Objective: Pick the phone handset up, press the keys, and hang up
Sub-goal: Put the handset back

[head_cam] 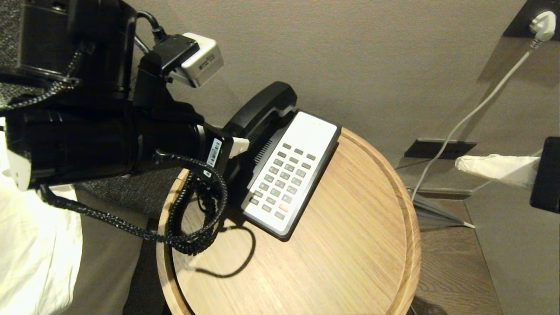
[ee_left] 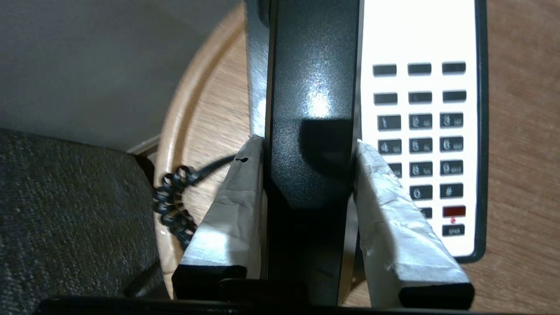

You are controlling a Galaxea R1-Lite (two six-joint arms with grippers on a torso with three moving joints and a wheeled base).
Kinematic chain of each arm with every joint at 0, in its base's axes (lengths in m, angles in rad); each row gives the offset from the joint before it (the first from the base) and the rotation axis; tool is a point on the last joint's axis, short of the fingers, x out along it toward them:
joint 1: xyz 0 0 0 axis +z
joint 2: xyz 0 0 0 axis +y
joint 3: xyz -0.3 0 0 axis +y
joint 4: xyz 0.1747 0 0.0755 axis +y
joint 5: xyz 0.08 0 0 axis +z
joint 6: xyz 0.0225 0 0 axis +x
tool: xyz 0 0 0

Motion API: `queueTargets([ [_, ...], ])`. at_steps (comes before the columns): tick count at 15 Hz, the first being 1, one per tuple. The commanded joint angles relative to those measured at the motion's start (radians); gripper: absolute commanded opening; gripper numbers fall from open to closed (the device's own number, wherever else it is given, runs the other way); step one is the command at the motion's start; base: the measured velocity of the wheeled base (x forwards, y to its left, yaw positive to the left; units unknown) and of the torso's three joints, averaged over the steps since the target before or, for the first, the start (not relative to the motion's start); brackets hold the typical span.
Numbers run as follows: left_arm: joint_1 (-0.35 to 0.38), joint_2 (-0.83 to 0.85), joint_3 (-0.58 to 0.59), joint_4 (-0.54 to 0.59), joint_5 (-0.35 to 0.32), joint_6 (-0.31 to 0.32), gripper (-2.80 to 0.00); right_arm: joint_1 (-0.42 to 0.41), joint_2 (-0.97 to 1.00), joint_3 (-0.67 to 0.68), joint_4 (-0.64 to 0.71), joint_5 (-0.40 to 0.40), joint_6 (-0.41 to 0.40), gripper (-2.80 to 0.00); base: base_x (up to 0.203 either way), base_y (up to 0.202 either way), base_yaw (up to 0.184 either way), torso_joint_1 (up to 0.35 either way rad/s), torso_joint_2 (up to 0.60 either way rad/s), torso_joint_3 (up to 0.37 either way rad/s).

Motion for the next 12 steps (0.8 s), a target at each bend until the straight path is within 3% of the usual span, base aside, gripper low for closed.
queueTargets([
  [1, -0.023, 0.008, 0.021, 0.001, 0.023, 0.001, -2.8, 0.0, -0.005, 0.001, 0.001, -0.002, 0.003, -2.8, 0.0, 0.0, 0.0, 0.0, 0.0, 0.0],
  [12, -0.038, 0.055, 0.02, -0.029, 0.113, -0.023, -2.8, 0.0, -0.008, 0.0, 0.0, 0.002, 0.003, -2.8, 0.0, 0.0, 0.0, 0.0, 0.0, 0.0],
])
